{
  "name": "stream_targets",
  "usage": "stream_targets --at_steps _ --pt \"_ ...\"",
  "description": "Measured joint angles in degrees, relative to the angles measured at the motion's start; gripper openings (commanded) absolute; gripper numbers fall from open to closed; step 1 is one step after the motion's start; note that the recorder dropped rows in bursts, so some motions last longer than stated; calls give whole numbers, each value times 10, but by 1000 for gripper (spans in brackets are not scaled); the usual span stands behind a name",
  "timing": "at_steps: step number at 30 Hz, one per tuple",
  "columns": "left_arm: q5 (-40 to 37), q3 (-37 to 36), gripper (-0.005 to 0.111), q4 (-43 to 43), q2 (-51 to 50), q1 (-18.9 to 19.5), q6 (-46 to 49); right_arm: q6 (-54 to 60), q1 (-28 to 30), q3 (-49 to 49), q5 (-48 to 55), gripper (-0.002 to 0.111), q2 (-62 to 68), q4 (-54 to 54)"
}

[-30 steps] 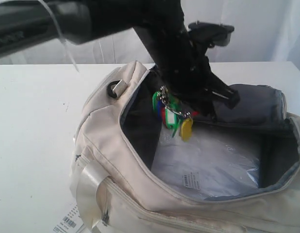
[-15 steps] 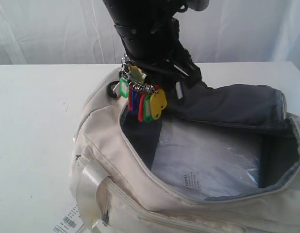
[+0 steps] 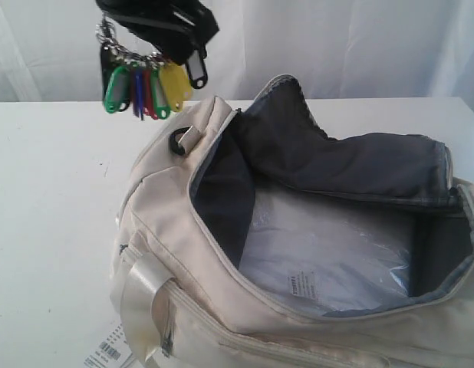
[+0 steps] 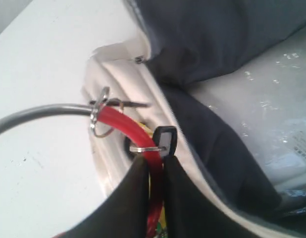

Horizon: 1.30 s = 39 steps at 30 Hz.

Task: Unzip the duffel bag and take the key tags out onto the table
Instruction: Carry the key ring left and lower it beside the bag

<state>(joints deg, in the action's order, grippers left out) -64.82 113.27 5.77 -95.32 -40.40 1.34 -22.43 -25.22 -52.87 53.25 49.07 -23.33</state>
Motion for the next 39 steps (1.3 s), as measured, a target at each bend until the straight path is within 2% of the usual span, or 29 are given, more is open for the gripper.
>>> stream_targets --at_steps 6,13,18,19,23,28,39 --pt "0 -76 0 0 27 58 10 0 0 0 -1 0 0 4" --pt "17 -211 0 0 27 110 19 0 0 0 -4 0 0 6" --pt "84 -310 0 -4 25 156 19 0 0 0 -7 0 0 7" --pt "117 -343 0 -7 19 167 19 0 0 0 -8 0 0 8" --pt "230 -418 0 -35 -6 172 21 0 0 0 -14 0 0 21" --pt "309 -432 0 -63 -54 172 23 0 0 0 -20 0 0 28" --pt "337 -432 0 -106 -75 172 26 0 0 0 -24 0 0 40"
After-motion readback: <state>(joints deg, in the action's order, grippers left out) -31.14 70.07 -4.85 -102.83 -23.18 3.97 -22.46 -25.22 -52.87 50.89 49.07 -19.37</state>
